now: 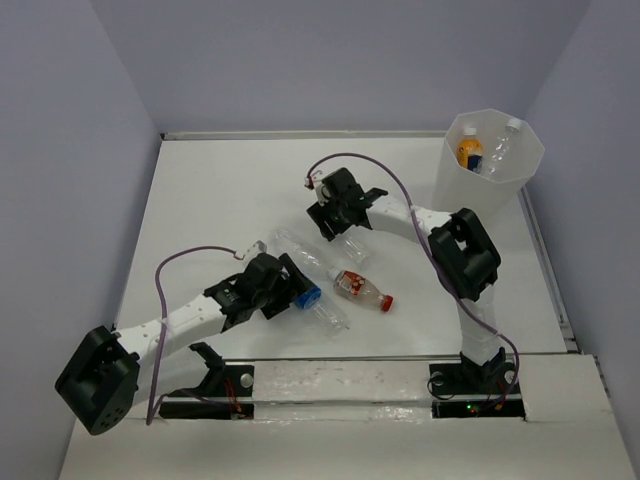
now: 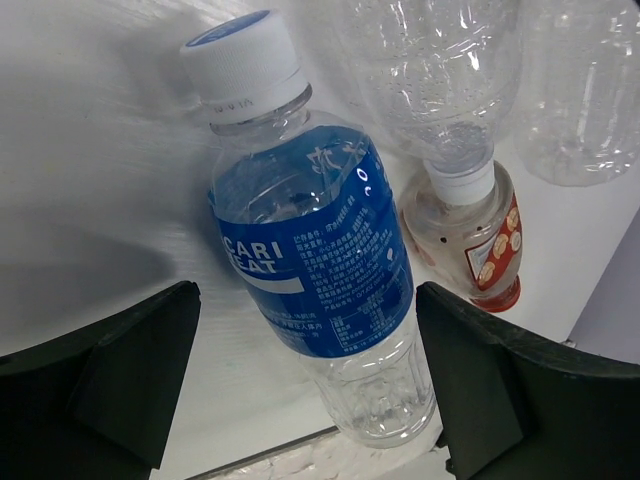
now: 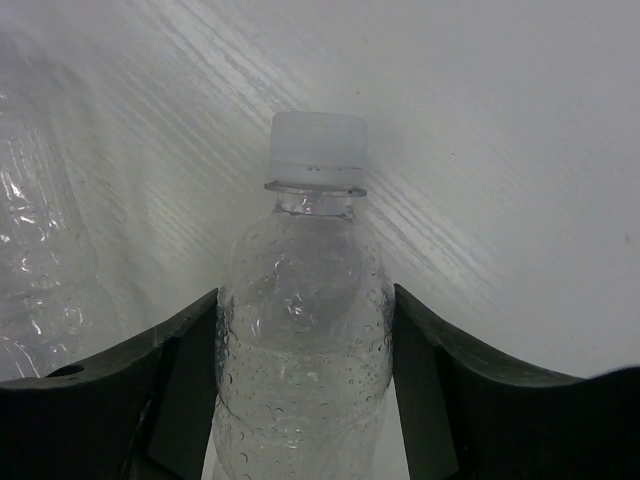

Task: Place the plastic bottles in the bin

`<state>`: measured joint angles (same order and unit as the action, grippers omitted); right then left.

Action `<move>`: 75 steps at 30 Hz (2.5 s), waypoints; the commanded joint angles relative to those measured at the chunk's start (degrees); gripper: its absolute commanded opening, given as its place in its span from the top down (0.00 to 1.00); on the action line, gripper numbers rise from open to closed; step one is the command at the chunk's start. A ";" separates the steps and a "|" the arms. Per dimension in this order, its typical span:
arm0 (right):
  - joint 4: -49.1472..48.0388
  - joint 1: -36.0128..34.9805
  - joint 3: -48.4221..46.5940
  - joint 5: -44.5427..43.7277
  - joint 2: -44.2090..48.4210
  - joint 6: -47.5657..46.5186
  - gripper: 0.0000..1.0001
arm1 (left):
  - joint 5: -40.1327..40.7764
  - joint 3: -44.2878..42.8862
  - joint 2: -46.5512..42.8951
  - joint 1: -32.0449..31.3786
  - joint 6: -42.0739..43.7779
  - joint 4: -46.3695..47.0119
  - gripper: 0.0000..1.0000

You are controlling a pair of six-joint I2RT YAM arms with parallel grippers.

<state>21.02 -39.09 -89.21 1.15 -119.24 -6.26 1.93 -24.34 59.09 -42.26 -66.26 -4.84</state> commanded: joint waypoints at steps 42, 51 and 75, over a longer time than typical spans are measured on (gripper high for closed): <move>-53.98 40.23 24.87 -16.97 34.95 12.94 0.51 | 11.42 -0.70 -19.62 -1.33 14.22 -7.89 0.71; -44.59 40.23 22.86 -11.09 40.49 14.88 0.04 | 15.55 -14.93 -20.51 -1.51 20.98 -10.72 0.71; -23.21 18.36 32.16 41.74 61.41 28.85 0.00 | -2.01 -30.68 1.37 -1.68 34.36 29.26 0.70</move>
<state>-0.51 -15.14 -60.36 33.87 -57.89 21.50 6.04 -51.27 59.11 -43.57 -32.99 13.56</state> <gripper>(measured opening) 0.994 0.702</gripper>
